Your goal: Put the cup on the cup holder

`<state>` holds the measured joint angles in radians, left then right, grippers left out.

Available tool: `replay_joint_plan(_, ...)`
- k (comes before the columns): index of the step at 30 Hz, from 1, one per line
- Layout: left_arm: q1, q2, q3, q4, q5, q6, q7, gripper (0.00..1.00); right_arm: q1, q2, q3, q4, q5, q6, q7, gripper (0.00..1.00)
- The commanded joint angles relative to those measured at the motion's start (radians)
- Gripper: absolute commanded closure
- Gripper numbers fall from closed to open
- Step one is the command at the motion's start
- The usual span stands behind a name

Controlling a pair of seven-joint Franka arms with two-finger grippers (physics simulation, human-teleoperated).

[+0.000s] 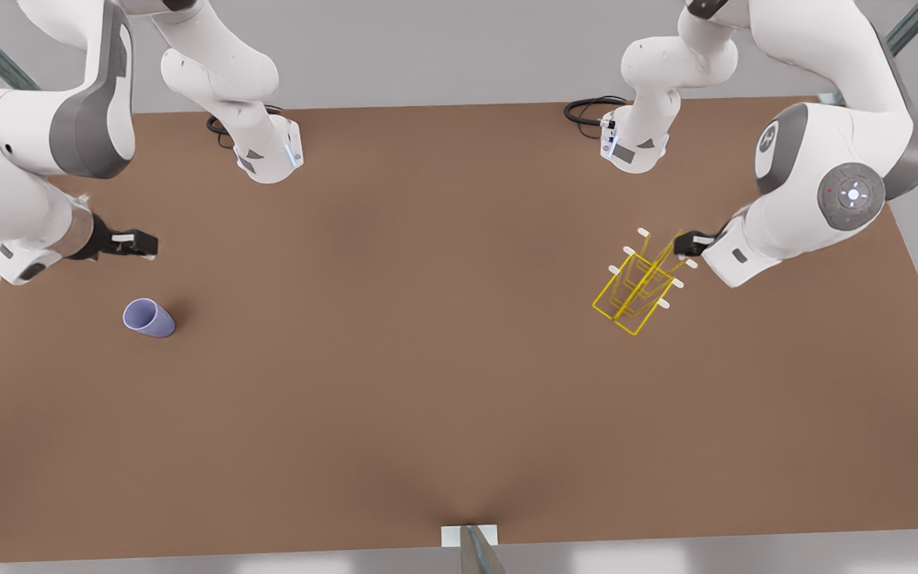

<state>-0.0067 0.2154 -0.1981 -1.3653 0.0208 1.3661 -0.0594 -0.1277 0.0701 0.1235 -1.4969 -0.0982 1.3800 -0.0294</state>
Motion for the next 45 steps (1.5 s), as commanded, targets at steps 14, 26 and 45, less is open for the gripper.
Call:
replay_joint_plan(14, -0.044, 0.024, -0.024, -0.051, 0.087, 0.122, -0.100, 0.00, 0.020, 0.071, 0.019, 0.015, 0.002, 0.197, -0.035, 0.00)
replay_joint_plan(26, -0.059, 0.051, -0.046, -0.044, 0.018, 0.153, -0.108, 0.00, 0.002, 0.227, 0.038, 0.013, 0.005, 0.267, -0.020, 0.00)
replay_joint_plan(45, -0.013, 0.067, -0.041, -0.044, 0.070, 0.176, -0.106, 0.00, -0.243, 0.280, 0.099, -0.329, -0.012, 0.768, -0.081, 0.00)
